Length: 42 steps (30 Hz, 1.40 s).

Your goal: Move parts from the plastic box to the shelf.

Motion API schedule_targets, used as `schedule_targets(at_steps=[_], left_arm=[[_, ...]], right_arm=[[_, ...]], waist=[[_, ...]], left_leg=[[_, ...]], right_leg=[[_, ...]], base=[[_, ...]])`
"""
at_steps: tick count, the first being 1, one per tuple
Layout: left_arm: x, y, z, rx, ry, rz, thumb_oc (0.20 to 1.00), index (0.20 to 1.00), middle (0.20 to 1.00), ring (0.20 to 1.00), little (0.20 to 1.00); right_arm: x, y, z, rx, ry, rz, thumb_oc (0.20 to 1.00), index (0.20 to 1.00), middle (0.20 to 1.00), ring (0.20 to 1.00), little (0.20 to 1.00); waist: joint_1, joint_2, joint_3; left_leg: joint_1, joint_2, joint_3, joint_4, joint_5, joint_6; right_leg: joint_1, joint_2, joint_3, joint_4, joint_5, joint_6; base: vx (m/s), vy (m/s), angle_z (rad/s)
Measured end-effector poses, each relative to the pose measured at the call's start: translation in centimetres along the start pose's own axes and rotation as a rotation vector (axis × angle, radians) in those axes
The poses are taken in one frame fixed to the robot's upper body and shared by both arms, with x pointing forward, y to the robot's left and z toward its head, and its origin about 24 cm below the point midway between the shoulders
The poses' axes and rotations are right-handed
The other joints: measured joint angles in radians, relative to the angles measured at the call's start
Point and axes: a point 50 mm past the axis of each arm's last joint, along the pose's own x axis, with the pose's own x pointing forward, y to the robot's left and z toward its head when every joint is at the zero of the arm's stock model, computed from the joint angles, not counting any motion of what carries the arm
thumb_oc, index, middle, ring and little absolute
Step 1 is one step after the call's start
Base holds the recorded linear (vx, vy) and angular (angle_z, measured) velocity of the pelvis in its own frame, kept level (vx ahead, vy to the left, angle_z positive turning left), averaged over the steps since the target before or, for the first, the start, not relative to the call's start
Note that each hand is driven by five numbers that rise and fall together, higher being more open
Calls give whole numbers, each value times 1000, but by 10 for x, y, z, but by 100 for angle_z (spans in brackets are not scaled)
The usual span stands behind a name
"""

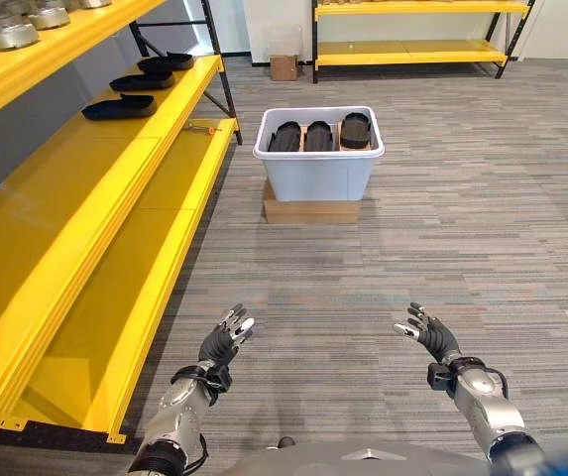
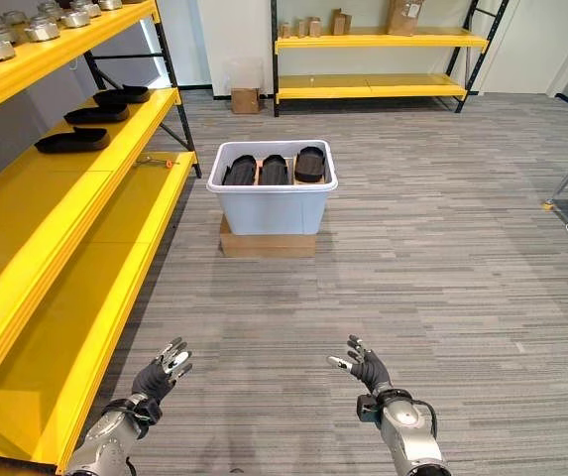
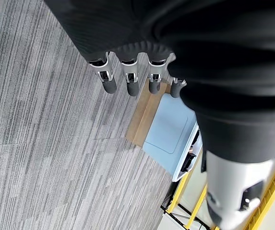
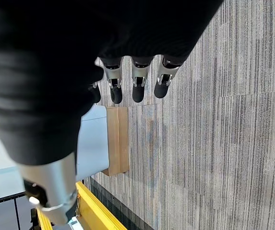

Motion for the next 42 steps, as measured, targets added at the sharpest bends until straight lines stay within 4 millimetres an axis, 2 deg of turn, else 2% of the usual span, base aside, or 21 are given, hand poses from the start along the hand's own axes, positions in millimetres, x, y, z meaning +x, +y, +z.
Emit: schedule_targets(at_steps=[2, 8, 12, 26, 31, 42], left_arm=[[0, 1, -1, 41, 15, 32, 1000, 1000, 1000, 1000, 1000], [0, 2, -1, 23, 9, 60, 1000, 1000, 1000, 1000, 1000], [1, 3, 1, 18, -2, 99, 1000, 1000, 1000, 1000, 1000], [1, 2, 0, 13, 6, 93, 1000, 1000, 1000, 1000, 1000], [1, -4, -1, -30, 12, -31, 1000, 1000, 1000, 1000, 1000], [0, 2, 4, -31, -16, 6, 1000, 1000, 1000, 1000, 1000]], right_arm=[[0, -1, 0, -1, 1, -16, 1000, 1000, 1000, 1000, 1000], [0, -1, 0, 2, 1, -15, 1000, 1000, 1000, 1000, 1000], [0, -1, -1, 4, 12, -27, 1000, 1000, 1000, 1000, 1000], [0, 0, 0, 32, 5, -13, 1000, 1000, 1000, 1000, 1000], [0, 2, 0, 104, -1, 16, 1000, 1000, 1000, 1000, 1000], [0, 2, 1, 120, -5, 22, 1000, 1000, 1000, 1000, 1000]], waist=[[-1, 0, 0], [0, -1, 3], [1, -7, 27], [5, -9, 28], [4, -12, 29], [2, -20, 33]], left_leg=[[0, 0, 1, -3, -2, -3], [-3, 0, 3, -4, -3, -4], [-2, -2, 1, 0, -2, -4], [0, -5, -5, -4, -2, -4], [0, -6, -5, -4, -3, -4], [2, -12, -3, -4, -6, 1]], right_leg=[[0, 0, 1, -2, 1, 1], [-5, -1, 4, -2, 2, 3], [1, -2, -2, -8, 10, -2], [10, -4, -10, -19, 16, 2], [10, -5, -10, -19, 17, 3], [12, -11, -10, -17, 20, 7]], base=[[0, 0, 0], [0, 0, 0], [-4, 5, 1], [-5, 11, 1], [1, 46, 0], [3, 94, 0]])
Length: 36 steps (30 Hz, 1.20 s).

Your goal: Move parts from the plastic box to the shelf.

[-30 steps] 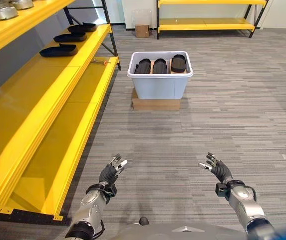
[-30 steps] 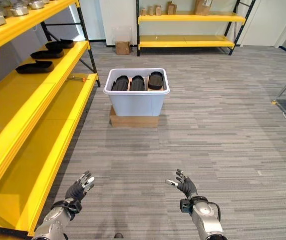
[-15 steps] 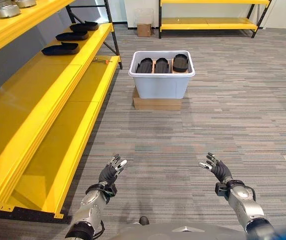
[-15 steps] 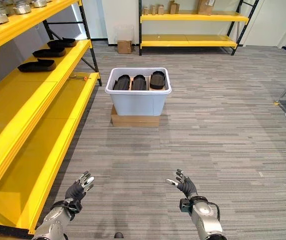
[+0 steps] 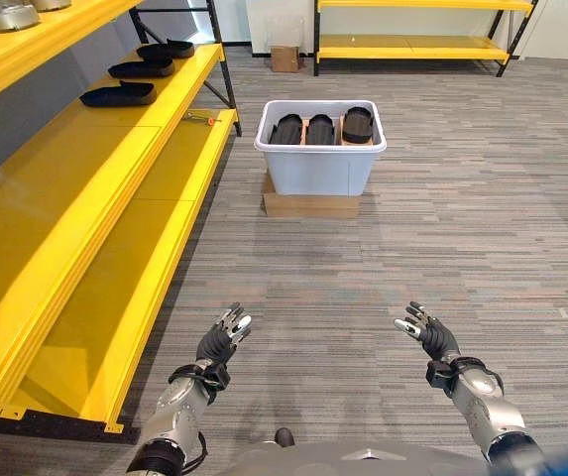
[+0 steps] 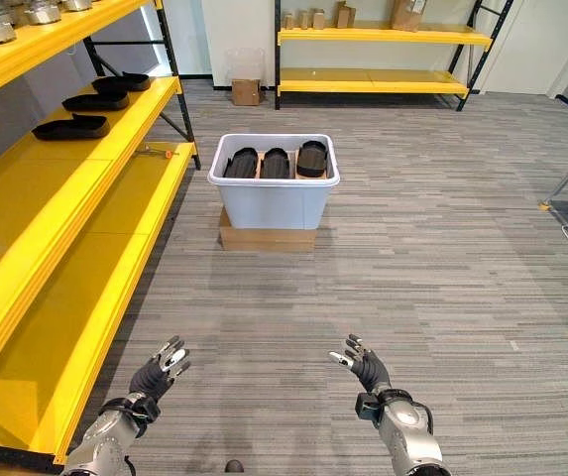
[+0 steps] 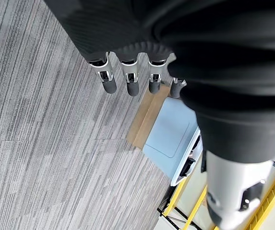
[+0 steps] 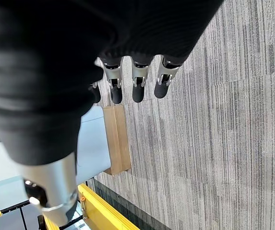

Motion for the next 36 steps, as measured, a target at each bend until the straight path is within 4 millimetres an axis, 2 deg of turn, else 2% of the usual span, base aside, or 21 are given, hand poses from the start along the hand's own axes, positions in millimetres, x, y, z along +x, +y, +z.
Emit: schedule_targets(at_steps=[7, 10, 12, 13, 14, 15, 16, 17, 19, 21, 22, 23, 26, 28, 29, 30, 31, 32, 33, 35, 36], left_arm=[[0, -1, 2, 7, -19, -3, 1000, 1000, 1000, 1000, 1000], [2, -2, 1, -1, -9, -7, 1000, 1000, 1000, 1000, 1000], [5, -3, 2, -4, -3, -15, 1000, 1000, 1000, 1000, 1000], [8, -5, 4, -3, -7, -21, 1000, 1000, 1000, 1000, 1000], [13, -11, 9, 10, -15, -45, 1000, 1000, 1000, 1000, 1000], [21, -21, 16, 32, -24, -87, 1000, 1000, 1000, 1000, 1000], [25, -28, 19, 37, -27, -111, 1000, 1000, 1000, 1000, 1000], [26, -31, 19, 41, -24, -122, 1000, 1000, 1000, 1000, 1000], [26, -32, 16, 33, -18, -122, 1000, 1000, 1000, 1000, 1000], [25, -29, 16, 37, -8, -111, 1000, 1000, 1000, 1000, 1000], [25, -28, 16, 59, -3, -99, 1000, 1000, 1000, 1000, 1000], [25, -28, 15, 62, 0, -86, 1000, 1000, 1000, 1000, 1000], [22, -26, 10, 77, 3, -68, 1000, 1000, 1000, 1000, 1000], [17, -22, 2, 82, 23, -56, 1000, 1000, 1000, 1000, 1000], [14, -20, -3, 95, 44, -50, 1000, 1000, 1000, 1000, 1000], [10, -17, -9, 108, 65, -46, 1000, 1000, 1000, 1000, 1000], [6, -17, -16, 102, 81, -42, 1000, 1000, 1000, 1000, 1000], [2, -17, -23, 108, 106, -43, 1000, 1000, 1000, 1000, 1000], [-1, -16, -28, 114, 121, -40, 1000, 1000, 1000, 1000, 1000], [-3, -14, -29, 115, 124, -31, 1000, 1000, 1000, 1000, 1000], [-2, -15, -27, 116, 115, -35, 1000, 1000, 1000, 1000, 1000]], right_arm=[[-1, -9, 4, 14, -16, -58, 1000, 1000, 1000, 1000, 1000], [-1, -11, 4, 17, -16, -101, 1000, 1000, 1000, 1000, 1000], [0, -12, 6, 22, -22, -116, 1000, 1000, 1000, 1000, 1000], [1, -11, 8, 23, -29, -120, 1000, 1000, 1000, 1000, 1000], [4, -10, 14, 30, -47, -122, 1000, 1000, 1000, 1000, 1000], [7, -8, 20, 29, -67, -117, 1000, 1000, 1000, 1000, 1000], [8, -4, 21, 30, -72, -107, 1000, 1000, 1000, 1000, 1000], [8, -2, 20, 30, -69, -99, 1000, 1000, 1000, 1000, 1000], [7, 0, 20, 19, -76, -89, 1000, 1000, 1000, 1000, 1000], [5, 2, 23, -7, -97, -84, 1000, 1000, 1000, 1000, 1000], [5, 1, 24, -35, -107, -102, 1000, 1000, 1000, 1000, 1000], [4, 0, 24, -39, -111, -112, 1000, 1000, 1000, 1000, 1000], [4, -5, 23, -37, -121, -163, 1000, 1000, 1000, 1000, 1000], [3, -10, 22, -65, -119, -208, 1000, 1000, 1000, 1000, 1000], [2, -12, 21, -85, -118, -223, 1000, 1000, 1000, 1000, 1000], [-1, -13, 17, -104, -114, -236, 1000, 1000, 1000, 1000, 1000], [-1, -16, 17, -119, -112, -253, 1000, 1000, 1000, 1000, 1000], [-3, -18, 15, -139, -106, -267, 1000, 1000, 1000, 1000, 1000], [-3, -21, 17, -149, -109, -278, 1000, 1000, 1000, 1000, 1000], [-2, -25, 26, -167, -131, -290, 1000, 1000, 1000, 1000, 1000], [-1, -28, 30, -177, -141, -300, 1000, 1000, 1000, 1000, 1000]], waist=[[-1, 1, 0], [-3, 3, 4], [-3, 9, 8], [-4, 13, 16], [-4, 25, 37], [0, 28, 63], [0, 20, 76], [-2, 9, 82], [-4, -7, 91], [-17, -19, 100], [-26, -30, 105], [-29, -38, 106], [-29, -53, 112], [-48, -56, 112], [-57, -63, 109], [-51, -78, 97], [-49, -64, 93], [-51, -41, 81], [-45, -22, 69], [-45, 7, 58], [-46, 11, 56]], left_leg=[[0, -12, -1, 0, -7, 11], [12, -13, 2, 0, -12, 19], [12, -9, 4, 0, -19, 26], [12, -6, 6, 0, -28, 30], [10, 3, 7, 0, -27, 32], [12, 4, 14, 4, -20, 44], [13, -3, 15, 4, -18, 54], [19, -12, 8, 4, -25, 55], [22, -21, 8, 1, -30, 57], [16, -22, -1, 3, -31, 55], [9, -26, -13, 12, -34, 51], [12, -33, -18, 13, -38, 53], [31, -43, -51, 38, -72, 47], [61, -42, -103, 35, -81, 37], [80, -42, -126, 28, -83, 33], [102, -43, -145, 21, -97, 15], [126, -24, -157, 9, -105, 3], [137, 6, -163, 7, -115, -14], [144, 33, -159, 12, -124, -27], [150, 67, -139, 29, -127, -44], [149, 81, -114, 44, -129, -49]], right_leg=[[2, -11, -2, 7, 1, 2], [-5, -15, -6, 47, -1, 4], [-35, -19, -10, 119, -21, 22], [-65, -20, -14, 176, -33, 34], [-133, -26, -26, 303, -47, 51], [-251, -55, -62, 528, -50, 60], [-330, -97, -90, 680, -33, 87], [-380, -124, -96, 761, -30, 116], [-412, -134, -91, 706, -45, 123], [-414, -121, -69, 520, -34, 133], [-408, -115, -61, 335, -4, 150], [-397, -120, -62, 226, 33, 151], [-372, -148, -54, 58, 129, 170], [-331, -155, -6, 32, 147, 160], [-299, -155, 18, 25, 144, 160], [-263, -157, 38, 24, 154, 148], [-252, -142, 32, 39, 192, 135], [-238, -116, 27, 42, 200, 124], [-234, -90, 15, 42, 199, 111], [-215, -50, -4, 33, 194, 63], [-207, -37, -8, 32, 187, 40]], base=[[-7, 148, 1], [-42, 131, -2], [-70, 118, -7], [-71, 134, -6], [-46, 120, -10], [0, 66, -5], [54, -3, 0], [86, -46, 1], [161, -107, -4], [237, -138, 14], [347, -168, 20], [391, -171, 21], [368, -148, 26], [242, -92, 73], [276, -126, 84], [400, -204, 70], [307, -180, 60], [294, -179, 41], [238, -143, 25], [225, -140, 7], [180, -116, 1]])
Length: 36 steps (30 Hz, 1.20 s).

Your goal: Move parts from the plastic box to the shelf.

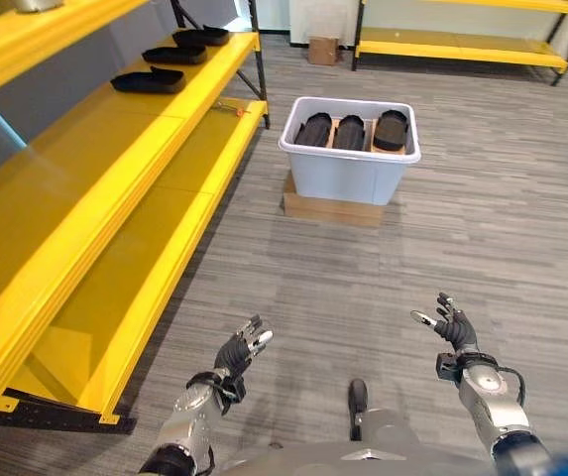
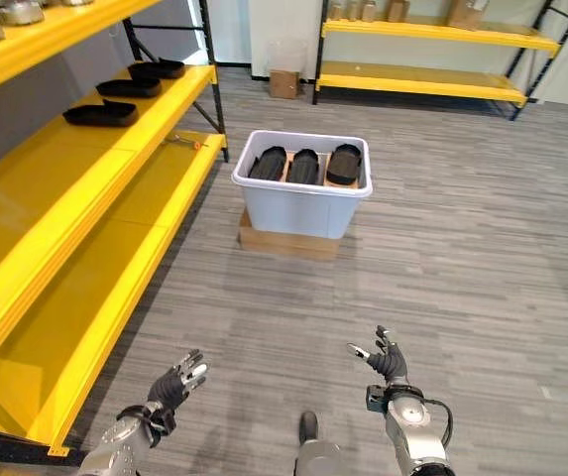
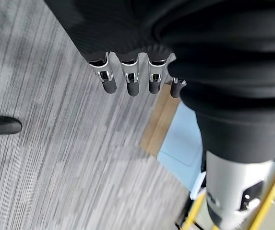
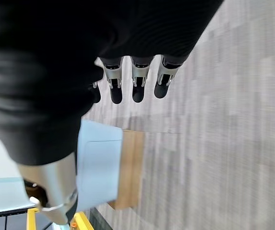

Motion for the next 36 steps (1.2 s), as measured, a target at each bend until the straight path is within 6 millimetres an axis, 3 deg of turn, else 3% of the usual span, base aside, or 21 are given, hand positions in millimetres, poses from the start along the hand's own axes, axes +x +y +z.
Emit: schedule_targets(at_steps=[2, 6, 8, 10, 13, 14, 15, 16, 19, 22, 25, 28, 29, 31, 32, 33, 36], left_arm=[[2, -3, 7, 1, -30, -11, 1000, 1000, 1000, 1000, 1000], [5, -3, 12, -79, -71, 22, 1000, 1000, 1000, 1000, 1000], [6, -4, 13, -94, -81, 23, 1000, 1000, 1000, 1000, 1000], [9, -9, 15, -105, -94, 15, 1000, 1000, 1000, 1000, 1000], [10, -13, 14, -115, -98, 7, 1000, 1000, 1000, 1000, 1000], [11, -13, 15, -113, -101, 7, 1000, 1000, 1000, 1000, 1000], [12, -13, 18, -110, -106, 4, 1000, 1000, 1000, 1000, 1000], [11, -11, 18, -105, -100, 9, 1000, 1000, 1000, 1000, 1000], [11, -8, 18, -135, -99, 32, 1000, 1000, 1000, 1000, 1000], [10, -6, 10, -152, -72, 59, 1000, 1000, 1000, 1000, 1000], [10, -8, 9, -156, -69, 54, 1000, 1000, 1000, 1000, 1000], [5, -5, 3, -183, -63, 72, 1000, 1000, 1000, 1000, 1000], [5, -4, 3, -203, -70, 81, 1000, 1000, 1000, 1000, 1000], [6, 0, 5, -205, -78, 90, 1000, 1000, 1000, 1000, 1000], [7, 1, 10, -193, -88, 87, 1000, 1000, 1000, 1000, 1000], [8, 3, 18, -169, -104, 73, 1000, 1000, 1000, 1000, 1000], [13, 5, 34, -88, -119, 50, 1000, 1000, 1000, 1000, 1000]], right_arm=[[3, -10, 10, -1, -41, -37, 1000, 1000, 1000, 1000, 1000], [0, -10, 5, 2, -34, -38, 1000, 1000, 1000, 1000, 1000], [0, -10, 4, -4, -37, -35, 1000, 1000, 1000, 1000, 1000], [0, -12, 6, -25, -46, -34, 1000, 1000, 1000, 1000, 1000], [0, -11, 5, -46, -48, -22, 1000, 1000, 1000, 1000, 1000], [0, -11, 6, -46, -51, -18, 1000, 1000, 1000, 1000, 1000], [1, -10, 8, -42, -63, -5, 1000, 1000, 1000, 1000, 1000], [1, -6, 7, -28, -62, 32, 1000, 1000, 1000, 1000, 1000], [0, -1, 6, -26, -57, 61, 1000, 1000, 1000, 1000, 1000], [-5, -3, -3, -28, -37, 38, 1000, 1000, 1000, 1000, 1000], [-9, -5, -9, -29, -18, 39, 1000, 1000, 1000, 1000, 1000], [-8, 3, -6, -29, -26, 104, 1000, 1000, 1000, 1000, 1000], [-8, 4, -7, -27, -23, 117, 1000, 1000, 1000, 1000, 1000], [-10, 2, -10, 1, -10, 122, 1000, 1000, 1000, 1000, 1000], [-11, 4, -12, 16, -1, 125, 1000, 1000, 1000, 1000, 1000], [-13, 12, -13, 38, -5, 140, 1000, 1000, 1000, 1000, 1000], [-13, 38, 2, 119, -64, 181, 1000, 1000, 1000, 1000, 1000]], waist=[[-1, -3, -2], [0, -30, -14], [-2, -26, -16], [-4, -12, -25], [-3, -14, -21], [0, -24, -17], [-1, -35, -9], [-1, -37, -7], [-1, -28, -6], [13, 4, -4], [22, 8, 17], [41, 6, 25], [44, 4, 28], [34, 5, 29], [32, -14, 38], [45, -49, 45], [57, -49, 47]], left_leg=[[0, 27, 56, 50, 15, -20], [-67, 52, 67, 264, 6, -51], [-121, 80, 62, 402, 7, -68], [-222, 122, 50, 600, 61, -156], [-377, 151, 13, 847, 189, -158], [-425, 164, 40, 895, 157, -148], [-471, 170, 94, 846, 122, -127], [-447, 157, 160, 600, 95, -94], [-354, 89, 203, 95, 130, -97], [-362, 86, 203, -41, 188, -100], [-376, 87, 228, -29, 211, -96], [-369, 39, 148, -42, 213, -88], [-361, 27, 149, -39, 216, -76], [-322, 9, 186, -26, 202, -13], [-306, -11, 198, -11, 232, 16], [-295, -50, 203, 10, 205, 46], [-267, -100, 199, 53, 118, 109]], right_leg=[[20, 31, -6, -1, -17, -45], [54, 42, 2, -8, -69, -74], [67, 55, 4, -1, -95, -99], [55, 73, 3, 42, -129, -137], [69, 81, 9, 74, -152, -185], [81, 78, 10, 72, -159, -193], [98, 80, 5, 60, -165, -193], [126, 88, 8, 33, -169, -175], [172, 102, 12, -19, -165, -153], [198, 133, 39, -35, -187, -126], [221, 131, 71, -35, -196, -124], [233, 94, 156, -34, -216, -94], [247, 82, 167, -34, -222, -86], [298, 63, 161, -33, -262, -72], [318, 36, 146, -14, -292, -55], [301, -5, 114, 66, -331, -38], [223, -62, 71, 323, -343, -17]], base=[[271, -241, -13], [175, -201, -16], [138, -201, -17], [156, -230, -10], [126, -90, -3], [269, 77, 9], [412, 252, 5], [400, 290, 4], [277, 192, -6], [335, 220, -19], [331, 246, -30], [345, 253, -80], [300, 240, -58], [283, 239, -11], [284, 247, 16], [320, 286, 18], [261, 296, 15]])
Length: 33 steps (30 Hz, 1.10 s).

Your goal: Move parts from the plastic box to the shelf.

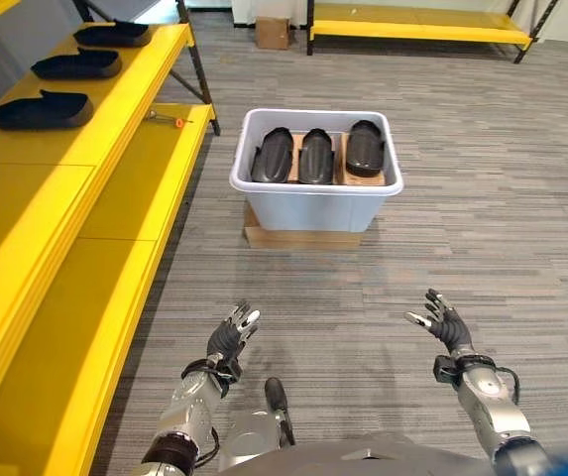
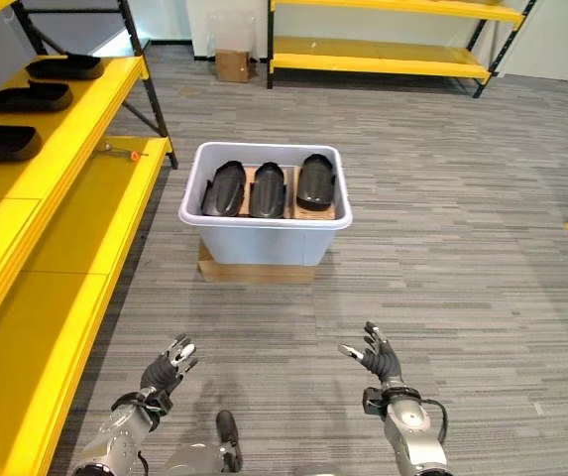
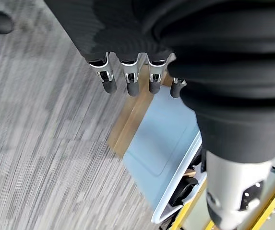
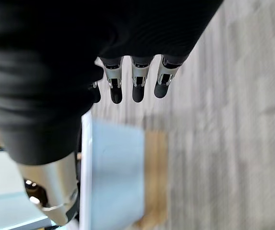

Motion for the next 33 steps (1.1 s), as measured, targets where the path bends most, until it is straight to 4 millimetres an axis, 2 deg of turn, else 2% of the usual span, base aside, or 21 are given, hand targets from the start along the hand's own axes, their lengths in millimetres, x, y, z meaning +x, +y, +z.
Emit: schedule_targets(at_steps=[3, 4, 6, 7, 8, 10, 12, 14, 15, 17, 19, 20, 21, 25, 27, 28, 29, 30, 31, 32, 33], left_arm=[[5, 1, 11, 61, -10, -11, 1000, 1000, 1000, 1000, 1000], [6, -1, 13, 75, -13, -18, 1000, 1000, 1000, 1000, 1000], [4, -2, 7, 87, 7, -27, 1000, 1000, 1000, 1000, 1000], [1, 0, 3, 83, 16, -18, 1000, 1000, 1000, 1000, 1000], [-2, 4, 1, 62, 23, -16, 1000, 1000, 1000, 1000, 1000], [-2, -3, -2, -48, 9, -43, 1000, 1000, 1000, 1000, 1000], [-8, 1, -9, 6, 43, -40, 1000, 1000, 1000, 1000, 1000], [-12, 4, -22, 91, 117, -50, 1000, 1000, 1000, 1000, 1000], [-20, 5, -34, 108, 155, -55, 1000, 1000, 1000, 1000, 1000], [-36, 3, -58, 85, 211, -47, 1000, 1000, 1000, 1000, 1000], [-28, 1, -48, 91, 178, -52, 1000, 1000, 1000, 1000, 1000], [-24, -3, -44, 85, 162, -65, 1000, 1000, 1000, 1000, 1000], [-22, -5, -40, 83, 138, -74, 1000, 1000, 1000, 1000, 1000], [-24, -9, -44, -15, 116, -71, 1000, 1000, 1000, 1000, 1000], [-29, -3, -48, -34, 110, -34, 1000, 1000, 1000, 1000, 1000], [-24, -1, -33, -24, 54, -30, 1000, 1000, 1000, 1000, 1000], [-20, -3, -16, -21, -12, -45, 1000, 1000, 1000, 1000, 1000], [-19, -4, -5, -1, -44, -68, 1000, 1000, 1000, 1000, 1000], [-19, -9, -9, 4, -23, -88, 1000, 1000, 1000, 1000, 1000], [-18, -20, -21, -17, 14, -116, 1000, 1000, 1000, 1000, 1000], [-15, -14, -18, -11, 25, -98, 1000, 1000, 1000, 1000, 1000]], right_arm=[[6, 15, 13, 55, -51, 10, 1000, 1000, 1000, 1000, 1000], [6, 17, 15, 57, -63, 9, 1000, 1000, 1000, 1000, 1000], [9, 17, 20, 52, -75, -3, 1000, 1000, 1000, 1000, 1000], [10, 16, 19, 50, -68, -11, 1000, 1000, 1000, 1000, 1000], [7, 12, 15, 48, -52, -27, 1000, 1000, 1000, 1000, 1000], [4, 2, 11, 40, -40, -52, 1000, 1000, 1000, 1000, 1000], [-1, -4, 4, 35, -13, -69, 1000, 1000, 1000, 1000, 1000], [1, -8, 2, 37, 1, -86, 1000, 1000, 1000, 1000, 1000], [0, -11, -3, 58, 19, -120, 1000, 1000, 1000, 1000, 1000], [-8, -18, -19, 29, 106, -201, 1000, 1000, 1000, 1000, 1000], [-1, -33, -26, -7, 198, -302, 1000, 1000, 1000, 1000, 1000], [0, -43, -31, 0, 245, -363, 1000, 1000, 1000, 1000, 1000], [-6, -55, -39, -17, 285, -402, 1000, 1000, 1000, 1000, 1000], [-13, -71, -43, -44, 305, -510, 1000, 1000, 1000, 1000, 1000], [-15, -72, -47, -50, 327, -530, 1000, 1000, 1000, 1000, 1000], [-10, -67, -39, -46, 293, -515, 1000, 1000, 1000, 1000, 1000], [-3, -61, -31, -14, 259, -519, 1000, 1000, 1000, 1000, 1000], [6, -53, -23, 10, 237, -508, 1000, 1000, 1000, 1000, 1000], [6, -53, -23, 8, 236, -509, 1000, 1000, 1000, 1000, 1000], [10, -56, -3, -46, 163, -468, 1000, 1000, 1000, 1000, 1000], [7, -47, 1, -66, 126, -418, 1000, 1000, 1000, 1000, 1000]], waist=[[14, 6, -1], [20, 9, -8], [20, 45, -23], [18, 53, -21], [-10, 47, -22], [-27, 40, -30], [-36, 22, -48], [-33, -17, -58], [-35, -16, -49], [-38, 33, -43], [-30, 38, -47], [-28, 43, -49], [-25, 49, -53], [-29, 45, -51], [-49, 48, -60], [-59, 26, -56], [-42, -6, -48], [-9, -48, -12], [-9, 26, -1], [-6, 168, 12], [-63, 101, 6]], left_leg=[[56, -42, 10, 8, -48, 29], [64, -57, 19, 8, -62, 31], [93, -66, 5, -2, -93, 33], [109, -63, -1, -19, -97, 25], [132, -59, -11, -25, -101, 19], [154, -60, -14, -32, -124, -18], [187, -70, -14, -29, -162, -41], [191, -93, -36, -22, -197, -23], [228, -84, -46, -22, -212, -24], [321, 0, -55, -29, -254, -92], [336, 64, -49, 31, -264, -161], [327, 90, -29, 95, -239, -197], [305, 135, 9, 222, -212, -193], [-50, 214, -33, 788, -140, -183], [-168, 271, 40, 887, -131, -194], [-251, 273, 23, 964, -58, -220], [-327, 262, 56, 932, -120, -130], [-301, 141, 103, 491, -132, -78], [-207, 84, 102, 87, -9, 5], [-85, 143, -41, -67, 183, 62], [-123, 77, -58, 24, 130, -30]], right_leg=[[-172, -97, -55, 439, 29, 79], [-243, -134, -66, 568, 45, 78], [-368, -125, -72, 623, 46, 88], [-406, -100, -73, 583, 21, 84], [-444, -45, -87, 400, 12, 71], [-469, -21, -152, 146, 48, 65], [-503, -17, -177, -60, 182, 75], [-512, -78, -171, -365, 305, 152], [-505, -99, -168, -360, 322, 141], [-440, -50, -181, -222, 332, 109], [-412, 2, -216, -153, 334, -26], [-394, 24, -226, -131, 289, -60], [-352, 55, -227, -127, 238, -90], [-235, 153, -165, -195, 145, -209], [-149, 217, -155, -194, 79, -205], [-124, 215, -159, -196, 55, -231], [-117, 201, -109, -222, 51, -219], [-58, 161, -109, -260, 74, -156], [-52, 213, -144, -134, 71, -24], [-296, 90, -109, 395, -160, -28], [-327, -78, -8, 256, -151, 59]], base=[[162, 219, 7], [167, 117, 15], [250, 52, 5], [354, -120, 16], [251, -128, 26], [298, -175, 33], [507, -302, 14], [522, -298, 10], [481, -292, 17], [498, -321, 35], [566, -397, 21], [382, -329, -12], [381, -408, -30], [387, -415, -52], [349, -282, -37], [299, -53, -3], [323, 254, -5], [317, 420, -12], [298, 464, -105], [252, 498, -86], [158, 418, -116]])
